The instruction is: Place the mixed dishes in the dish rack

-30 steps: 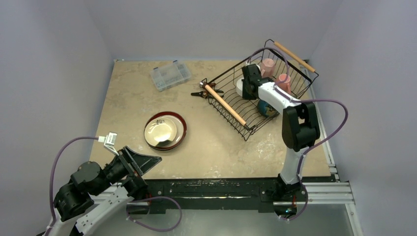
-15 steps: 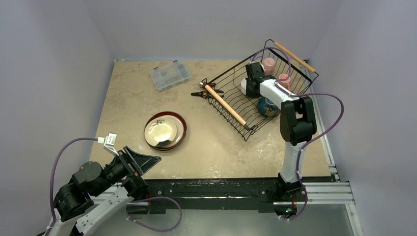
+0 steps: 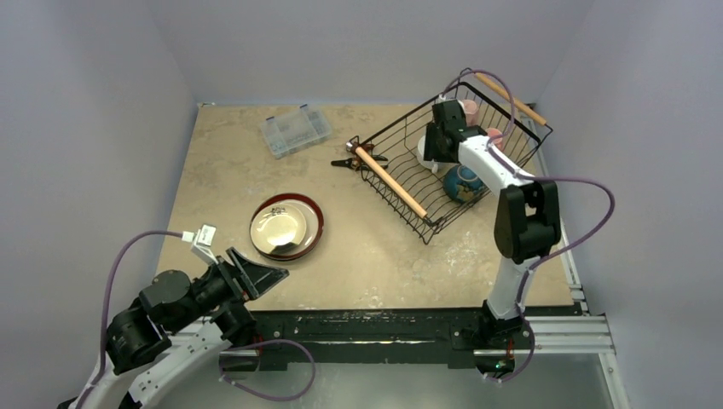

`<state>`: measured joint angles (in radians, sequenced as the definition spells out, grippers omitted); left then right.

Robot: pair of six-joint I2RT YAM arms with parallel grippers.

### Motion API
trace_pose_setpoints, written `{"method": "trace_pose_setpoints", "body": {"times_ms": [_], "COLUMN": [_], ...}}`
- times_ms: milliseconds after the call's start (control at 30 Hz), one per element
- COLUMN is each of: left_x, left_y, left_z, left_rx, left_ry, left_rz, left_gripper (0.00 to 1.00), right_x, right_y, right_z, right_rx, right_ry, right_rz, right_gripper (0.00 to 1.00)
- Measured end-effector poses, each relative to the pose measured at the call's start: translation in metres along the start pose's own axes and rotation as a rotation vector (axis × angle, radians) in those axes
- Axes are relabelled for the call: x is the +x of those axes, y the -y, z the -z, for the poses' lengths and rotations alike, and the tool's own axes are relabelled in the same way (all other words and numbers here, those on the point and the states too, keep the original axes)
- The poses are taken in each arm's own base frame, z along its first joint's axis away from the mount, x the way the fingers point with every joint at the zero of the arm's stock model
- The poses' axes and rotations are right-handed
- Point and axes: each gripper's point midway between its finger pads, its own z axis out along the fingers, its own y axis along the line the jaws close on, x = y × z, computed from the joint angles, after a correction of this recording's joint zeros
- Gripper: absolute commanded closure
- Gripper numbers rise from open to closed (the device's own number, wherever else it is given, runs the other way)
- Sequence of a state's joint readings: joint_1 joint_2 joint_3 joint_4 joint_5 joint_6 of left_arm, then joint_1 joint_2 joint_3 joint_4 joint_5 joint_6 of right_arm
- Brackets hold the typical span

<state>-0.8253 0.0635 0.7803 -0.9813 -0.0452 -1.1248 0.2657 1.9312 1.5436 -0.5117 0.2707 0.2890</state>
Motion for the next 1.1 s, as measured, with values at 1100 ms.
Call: {"method": "trace_pose_setpoints", "body": {"times_ms": [1100], "left_x": [0.054], "left_y": [-0.075], "left_z": [-0.094], "left_rx": [-0.391], "left_ry": [-0.331], "left_rz": [-0.168], "left_gripper": [0.16], "right_x": [0.096], "right_y": [-0.032], "right_z": [0.342], "right_rx": [-0.921], "right_ry": [0.468], "right_rz": [-0.09], "right_gripper": [0.12]}}
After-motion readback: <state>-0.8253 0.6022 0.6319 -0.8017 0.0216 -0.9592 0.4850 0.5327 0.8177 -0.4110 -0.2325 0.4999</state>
